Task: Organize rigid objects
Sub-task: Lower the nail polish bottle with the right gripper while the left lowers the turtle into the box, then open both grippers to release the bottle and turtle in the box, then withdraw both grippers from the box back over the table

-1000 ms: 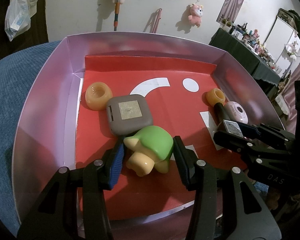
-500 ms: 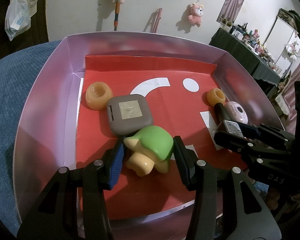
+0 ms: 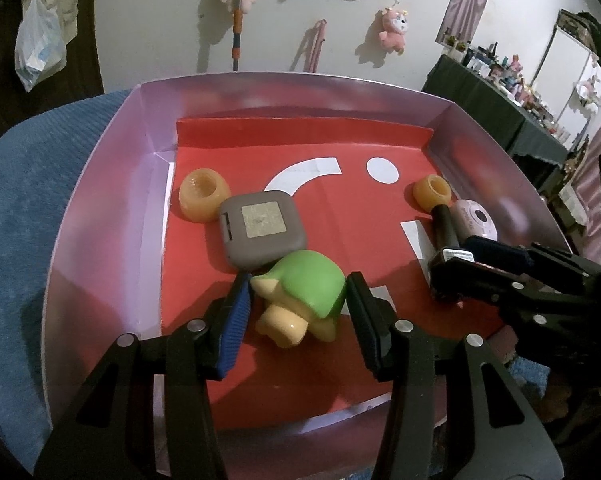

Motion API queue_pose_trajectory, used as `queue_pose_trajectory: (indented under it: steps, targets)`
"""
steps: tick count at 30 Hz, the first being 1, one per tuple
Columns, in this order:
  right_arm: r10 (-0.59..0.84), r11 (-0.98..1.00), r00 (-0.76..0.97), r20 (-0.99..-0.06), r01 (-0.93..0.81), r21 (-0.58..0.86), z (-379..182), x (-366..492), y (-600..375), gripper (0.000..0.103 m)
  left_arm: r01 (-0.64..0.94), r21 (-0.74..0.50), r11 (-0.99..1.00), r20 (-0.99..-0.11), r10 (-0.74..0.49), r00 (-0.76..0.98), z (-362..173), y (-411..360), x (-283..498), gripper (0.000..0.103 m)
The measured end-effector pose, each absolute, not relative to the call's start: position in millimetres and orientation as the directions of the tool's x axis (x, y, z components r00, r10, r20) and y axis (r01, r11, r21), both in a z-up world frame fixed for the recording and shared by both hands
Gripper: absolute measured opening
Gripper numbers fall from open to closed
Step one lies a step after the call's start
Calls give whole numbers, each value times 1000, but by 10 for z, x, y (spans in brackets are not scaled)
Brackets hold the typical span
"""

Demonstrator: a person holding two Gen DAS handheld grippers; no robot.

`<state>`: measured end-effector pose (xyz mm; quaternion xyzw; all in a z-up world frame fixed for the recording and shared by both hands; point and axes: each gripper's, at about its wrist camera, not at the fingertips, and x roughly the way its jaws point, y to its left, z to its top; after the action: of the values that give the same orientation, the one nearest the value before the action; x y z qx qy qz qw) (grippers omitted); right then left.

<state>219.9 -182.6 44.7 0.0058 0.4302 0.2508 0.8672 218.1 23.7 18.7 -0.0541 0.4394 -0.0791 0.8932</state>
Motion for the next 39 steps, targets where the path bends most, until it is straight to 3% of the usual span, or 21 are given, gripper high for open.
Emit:
queue_pose_trajectory:
  steps: [4, 8, 10, 14, 17, 23, 25, 31, 33, 39]
  targets:
    - [452, 869, 510, -732, -435, 234, 497, 2136, -1843, 50, 99, -156, 983, -761, -183, 622, 254, 221, 2111, 60]
    - [469, 862, 517, -716, -445, 243, 574, 2068, -1864, 51, 108, -145, 984, -750, -180, 637, 320, 203, 2040, 62]
    - [475, 859, 524, -707, -450, 244, 621, 2027, -1865, 57, 112, -144, 983, -747, -183, 639, 345, 194, 2005, 69]
    - [496, 851, 538, -682, -458, 258, 736, 1931, -1893, 63, 120, -151, 981, -737, -192, 648, 401, 189, 1938, 73]
    - [505, 847, 547, -668, -463, 261, 800, 1873, -1911, 70, 128, -157, 979, -728, -203, 655, 430, 188, 1899, 87]
    - [524, 839, 560, -641, -469, 275, 898, 1772, -1955, 82, 133, -154, 979, -713, -203, 672, 498, 181, 1794, 92]
    - [531, 835, 561, -635, -472, 282, 925, 1741, -1966, 85, 136, -143, 980, -706, -197, 680, 528, 164, 1751, 99]
    - [548, 826, 569, -614, -484, 289, 1008, 1624, -1999, 94, 136, -147, 980, -692, -200, 694, 588, 169, 1648, 102]
    - [552, 824, 573, -606, -486, 292, 1031, 1590, -2012, 103, 135, -159, 978, -689, -208, 695, 596, 185, 1615, 103]
    - [574, 811, 577, -581, -497, 308, 1079, 1484, -2040, 103, 132, -174, 976, -674, -216, 706, 608, 199, 1507, 103]
